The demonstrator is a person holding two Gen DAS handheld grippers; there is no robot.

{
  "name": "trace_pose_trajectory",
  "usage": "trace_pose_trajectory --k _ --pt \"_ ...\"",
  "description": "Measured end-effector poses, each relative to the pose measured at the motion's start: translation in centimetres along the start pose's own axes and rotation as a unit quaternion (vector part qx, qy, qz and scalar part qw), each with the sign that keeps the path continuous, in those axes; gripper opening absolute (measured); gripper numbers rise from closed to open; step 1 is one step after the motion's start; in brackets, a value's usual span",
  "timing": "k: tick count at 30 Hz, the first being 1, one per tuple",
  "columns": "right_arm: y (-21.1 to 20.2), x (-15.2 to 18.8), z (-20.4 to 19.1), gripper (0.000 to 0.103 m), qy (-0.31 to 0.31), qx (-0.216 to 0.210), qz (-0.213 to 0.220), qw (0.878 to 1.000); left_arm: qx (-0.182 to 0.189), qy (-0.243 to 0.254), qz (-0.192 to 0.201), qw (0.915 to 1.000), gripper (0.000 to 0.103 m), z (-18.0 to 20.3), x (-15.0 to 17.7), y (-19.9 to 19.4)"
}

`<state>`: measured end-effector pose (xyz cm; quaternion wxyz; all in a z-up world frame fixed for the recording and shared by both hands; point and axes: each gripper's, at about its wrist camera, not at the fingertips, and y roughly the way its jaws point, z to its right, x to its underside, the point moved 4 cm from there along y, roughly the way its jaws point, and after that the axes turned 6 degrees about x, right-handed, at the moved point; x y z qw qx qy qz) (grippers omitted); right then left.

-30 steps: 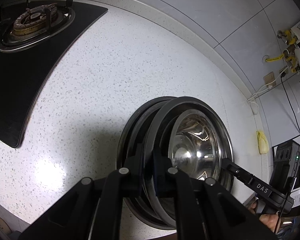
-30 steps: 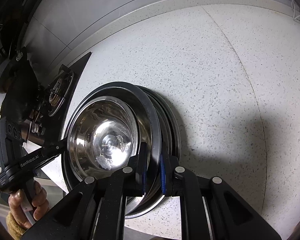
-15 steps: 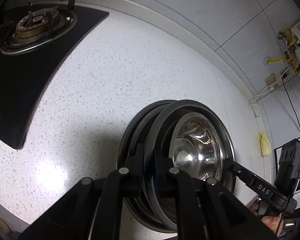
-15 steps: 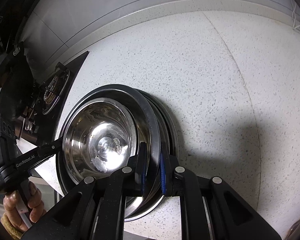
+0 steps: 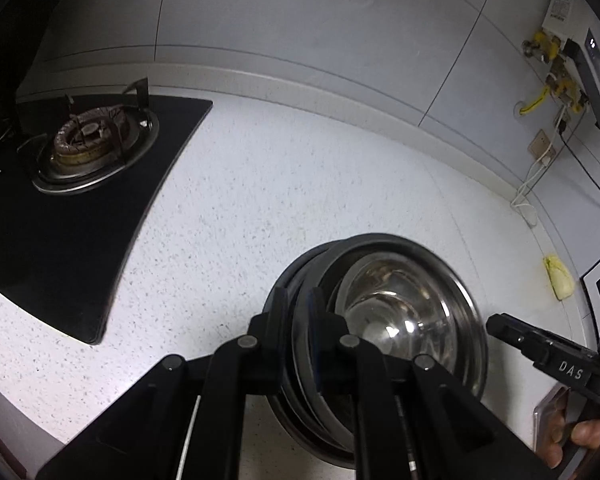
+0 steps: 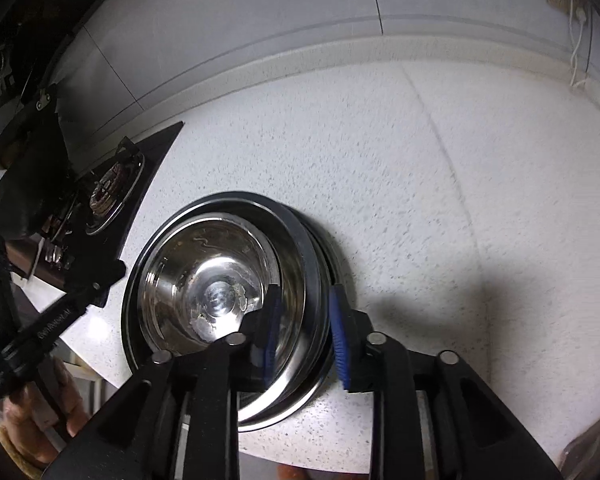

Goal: Organize plates and bowls

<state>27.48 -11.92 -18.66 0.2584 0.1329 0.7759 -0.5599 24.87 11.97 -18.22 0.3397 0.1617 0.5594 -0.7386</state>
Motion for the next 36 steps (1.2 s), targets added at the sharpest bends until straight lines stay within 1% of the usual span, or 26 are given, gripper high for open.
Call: trace_pose_trajectory --k 1,3,4,6,7,9,14,18,21,24,31,36 --pt "-0.4 0.0 -0.1 0.027 -0.002 0.005 0.007 1.0 -0.002 0.004 0.001 1.0 0.011 0.1 -0.1 -0.4" --pt "-1.1 0.1 -0.2 0.036 -0.001 0.019 0.019 1.0 -0.011 0.018 0.011 0.9997 0.011 0.5 0.0 -1.6" --pt "-1.6 0.2 -0.2 0.038 -0.002 0.027 0.028 0.999 -0.013 0.024 0.016 0.9995 0.011 0.7 0.0 -2.1" --pt "-2.7 0.5 -0.3 0.048 -0.006 0.04 0.046 0.998 -0.016 0.036 0.025 0.9989 0.011 1.2 0.4 -3.3" --pt "-3.4 0.7 -0.3 0.05 -0.007 0.051 0.057 0.997 -0.019 0.04 0.027 0.9986 0.011 1.5 0.7 -3.8" --pt "-4.6 1.1 -0.3 0.058 -0.01 0.065 0.076 0.995 -0.021 0.045 0.029 0.9984 0.011 1.9 1.1 -4.7" --pt "-7.8 2.5 -0.7 0.071 -0.027 0.1 0.12 0.987 -0.026 0.054 0.05 0.997 0.011 2.2 2.4 -7.5" --pt "-9.8 3.6 -1.4 0.08 -0.037 0.115 0.143 0.982 -0.015 0.049 0.061 0.9969 0.011 2.5 3.2 -9.2" --pt "-11.1 4.4 -1.8 0.085 -0.046 0.124 0.157 0.979 -0.016 0.054 0.063 0.9964 0.011 2.9 3.7 -10.2" --pt "-12.2 5.2 -2.2 0.089 -0.056 0.13 0.167 0.976 -0.026 0.068 0.064 0.9953 0.011 3.4 4.3 -11.0" --pt "-14.5 6.5 -2.6 0.092 -0.066 0.142 0.186 0.97 -0.017 0.076 0.069 0.9945 0.011 4.1 5.3 -12.5" --pt "-15.9 7.2 -2.6 0.1 -0.07 0.152 0.203 0.965 -0.014 0.078 0.079 0.9937 0.011 4.6 5.7 -13.7"
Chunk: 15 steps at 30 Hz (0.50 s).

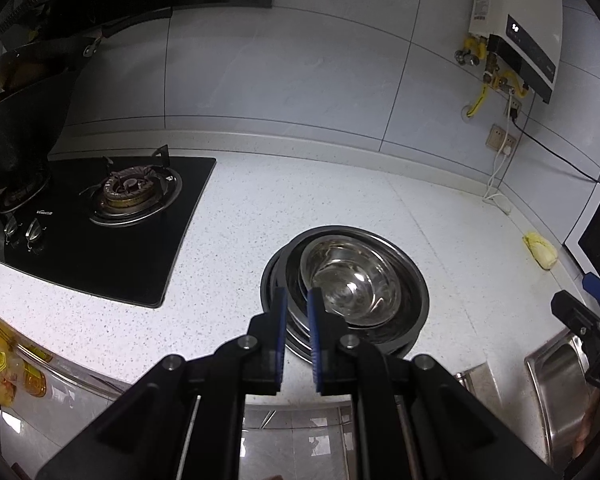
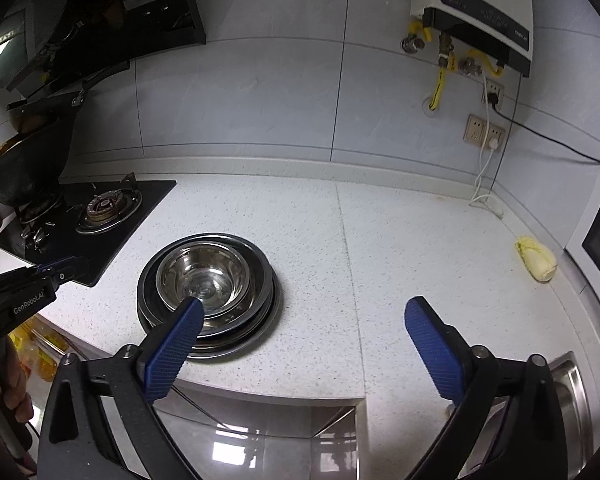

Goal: Organize plates and bowls

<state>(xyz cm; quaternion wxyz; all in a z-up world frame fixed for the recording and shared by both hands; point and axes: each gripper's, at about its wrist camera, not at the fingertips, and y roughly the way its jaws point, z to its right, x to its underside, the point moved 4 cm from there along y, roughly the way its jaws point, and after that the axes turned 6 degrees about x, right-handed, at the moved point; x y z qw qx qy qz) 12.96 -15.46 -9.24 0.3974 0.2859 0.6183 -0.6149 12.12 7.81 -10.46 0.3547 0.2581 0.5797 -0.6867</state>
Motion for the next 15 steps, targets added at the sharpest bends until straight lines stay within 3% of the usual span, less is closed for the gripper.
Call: trace_pose_trajectory --k 11,13,14,15 --pt "-1.9 0.3 0.1 0.101 -0.009 0.003 0.019 1.0 0.023 -0.014 0.012 0.9996 0.011 0.5 0.4 -2.1" --pt "-2.1 0.5 0.0 0.101 -0.009 0.0 0.017 1.0 0.025 -0.012 0.011 0.9995 0.02 0.4 0.5 -2.3" --pt "-2.3 0.6 0.0 0.101 -0.009 -0.001 0.017 1.0 0.028 -0.012 0.008 0.9995 0.034 0.3 0.6 -2.4" --pt "-2.4 0.7 -0.1 0.101 -0.009 -0.003 0.018 1.0 0.034 -0.012 0.009 0.9993 0.038 0.4 0.8 -2.6"
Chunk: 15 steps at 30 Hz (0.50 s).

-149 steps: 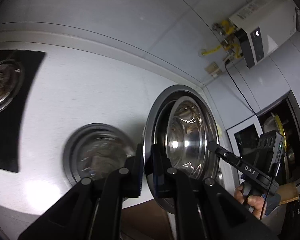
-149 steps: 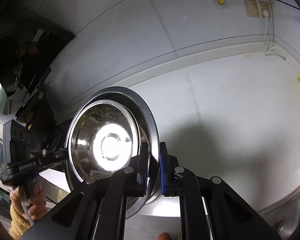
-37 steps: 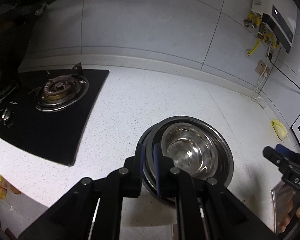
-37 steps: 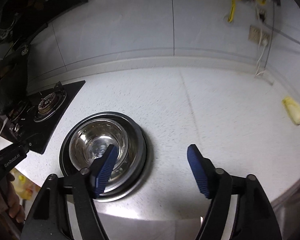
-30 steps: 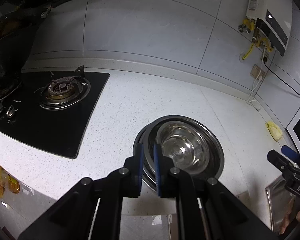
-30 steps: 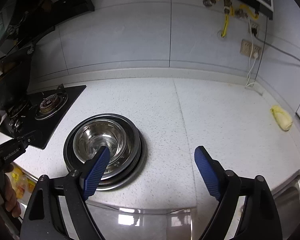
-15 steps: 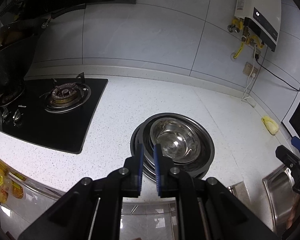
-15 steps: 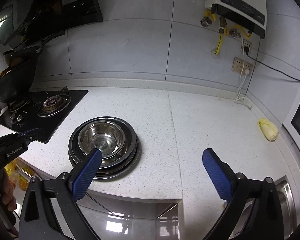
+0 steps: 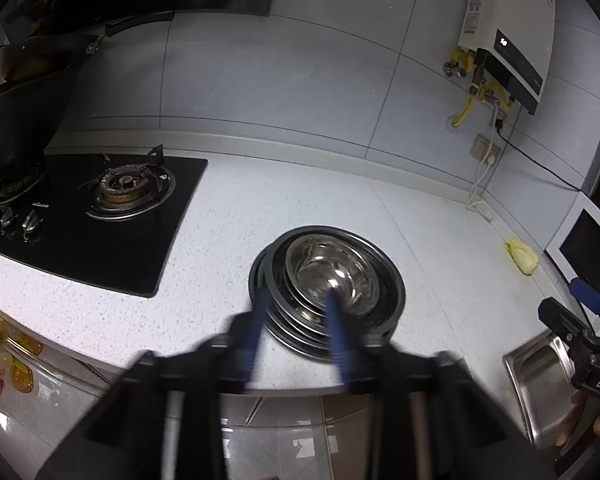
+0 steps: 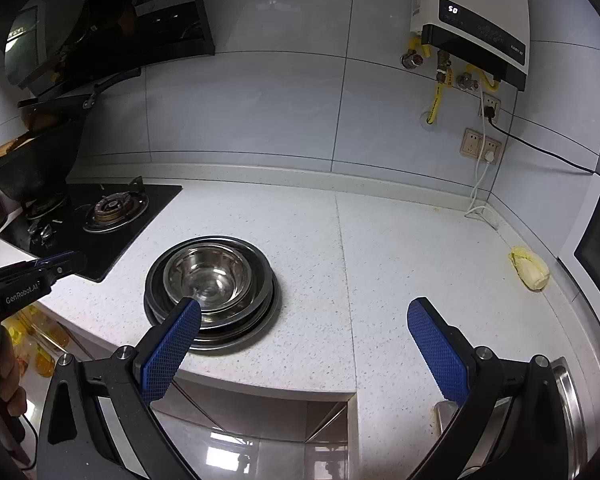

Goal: Organize plates and bowls

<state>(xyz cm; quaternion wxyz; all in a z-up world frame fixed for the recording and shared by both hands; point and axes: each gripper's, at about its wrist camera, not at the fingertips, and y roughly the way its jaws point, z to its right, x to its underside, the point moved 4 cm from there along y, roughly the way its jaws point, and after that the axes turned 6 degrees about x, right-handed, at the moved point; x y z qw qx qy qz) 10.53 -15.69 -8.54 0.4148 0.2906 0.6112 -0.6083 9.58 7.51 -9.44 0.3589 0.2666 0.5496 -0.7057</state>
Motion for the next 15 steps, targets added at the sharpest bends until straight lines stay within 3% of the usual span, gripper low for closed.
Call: trace_pose_trajectory --k 15 --pt "-2.5 0.2 0.4 0.101 0.016 -0.019 0.004 1.0 -0.005 -0.001 0.001 1.0 0.042 -0.3 0.8 -3.0"
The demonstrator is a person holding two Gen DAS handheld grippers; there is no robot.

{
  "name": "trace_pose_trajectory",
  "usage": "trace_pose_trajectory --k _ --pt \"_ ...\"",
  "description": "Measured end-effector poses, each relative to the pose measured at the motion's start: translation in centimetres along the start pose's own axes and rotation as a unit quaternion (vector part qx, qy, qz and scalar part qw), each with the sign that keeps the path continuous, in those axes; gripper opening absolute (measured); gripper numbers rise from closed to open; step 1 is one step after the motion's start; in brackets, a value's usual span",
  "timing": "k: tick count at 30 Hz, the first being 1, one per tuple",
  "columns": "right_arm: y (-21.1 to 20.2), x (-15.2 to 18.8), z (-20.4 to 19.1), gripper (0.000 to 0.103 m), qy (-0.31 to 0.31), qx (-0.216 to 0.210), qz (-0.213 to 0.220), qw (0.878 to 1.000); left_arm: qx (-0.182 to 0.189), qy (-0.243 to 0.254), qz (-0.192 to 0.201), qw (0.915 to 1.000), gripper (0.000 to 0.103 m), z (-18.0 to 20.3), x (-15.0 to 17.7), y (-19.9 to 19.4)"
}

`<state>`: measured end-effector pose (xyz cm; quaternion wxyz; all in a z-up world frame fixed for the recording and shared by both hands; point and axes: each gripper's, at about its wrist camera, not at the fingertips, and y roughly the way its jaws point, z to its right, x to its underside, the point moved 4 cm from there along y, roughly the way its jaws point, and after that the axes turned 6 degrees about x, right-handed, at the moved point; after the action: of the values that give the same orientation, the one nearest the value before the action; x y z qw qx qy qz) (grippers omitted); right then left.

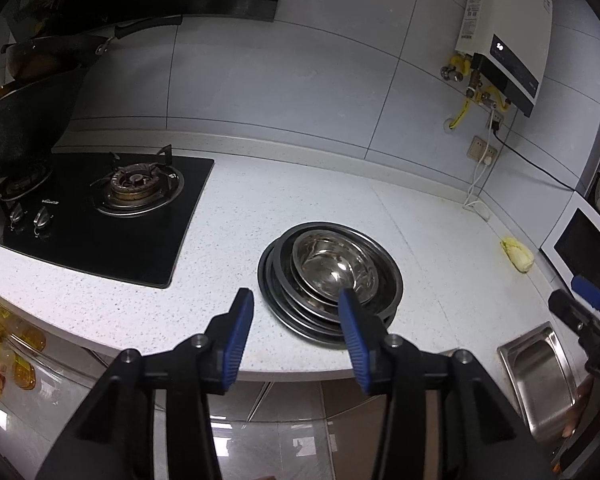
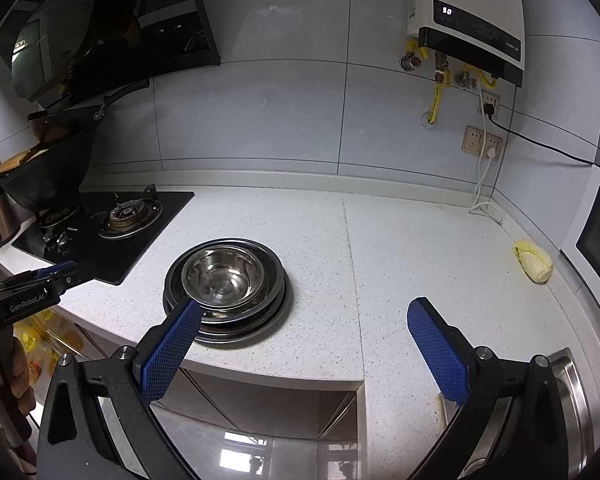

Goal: Organize plates and bowls

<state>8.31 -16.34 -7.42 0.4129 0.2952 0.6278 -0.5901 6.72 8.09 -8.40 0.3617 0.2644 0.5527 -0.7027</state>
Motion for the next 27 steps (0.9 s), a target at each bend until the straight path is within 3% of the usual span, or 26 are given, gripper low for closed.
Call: trace_pose_trajectory --k 27 --pt "-2.1 0.1 0.8 0.101 0.031 -0.017 -0.007 0.999 -0.012 0.039 0.038 0.9984 0.042 0.9 0.4 -5.6"
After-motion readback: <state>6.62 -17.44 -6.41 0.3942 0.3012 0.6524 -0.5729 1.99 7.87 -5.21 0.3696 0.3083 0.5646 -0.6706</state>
